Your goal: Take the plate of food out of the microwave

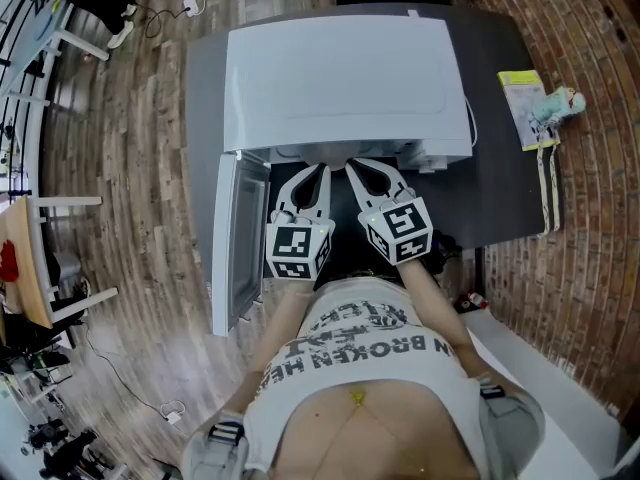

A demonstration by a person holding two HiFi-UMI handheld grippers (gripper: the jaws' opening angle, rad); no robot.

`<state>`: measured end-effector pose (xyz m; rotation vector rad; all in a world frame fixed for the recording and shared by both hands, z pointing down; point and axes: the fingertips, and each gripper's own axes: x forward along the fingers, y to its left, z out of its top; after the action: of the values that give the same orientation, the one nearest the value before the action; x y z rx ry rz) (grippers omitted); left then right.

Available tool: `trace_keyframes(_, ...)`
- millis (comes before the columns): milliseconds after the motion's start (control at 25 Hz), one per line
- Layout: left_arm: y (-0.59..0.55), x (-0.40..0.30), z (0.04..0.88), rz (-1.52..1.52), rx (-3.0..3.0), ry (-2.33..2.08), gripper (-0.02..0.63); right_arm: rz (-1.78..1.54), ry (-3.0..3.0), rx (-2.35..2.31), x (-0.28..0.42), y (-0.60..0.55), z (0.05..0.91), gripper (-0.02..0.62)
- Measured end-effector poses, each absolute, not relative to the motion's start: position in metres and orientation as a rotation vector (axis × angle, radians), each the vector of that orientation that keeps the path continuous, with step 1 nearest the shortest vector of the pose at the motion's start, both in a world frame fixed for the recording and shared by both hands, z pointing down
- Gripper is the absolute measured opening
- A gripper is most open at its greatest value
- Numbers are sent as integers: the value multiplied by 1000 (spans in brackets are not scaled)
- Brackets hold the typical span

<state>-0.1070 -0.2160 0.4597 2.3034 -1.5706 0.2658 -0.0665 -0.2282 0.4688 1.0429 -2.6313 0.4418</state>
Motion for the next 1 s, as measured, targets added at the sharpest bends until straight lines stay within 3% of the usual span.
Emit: trace_keyframes(1000, -229, -118, 504, 337, 2245, -1503, 6, 518, -2520, 1033, -71, -242, 515, 8)
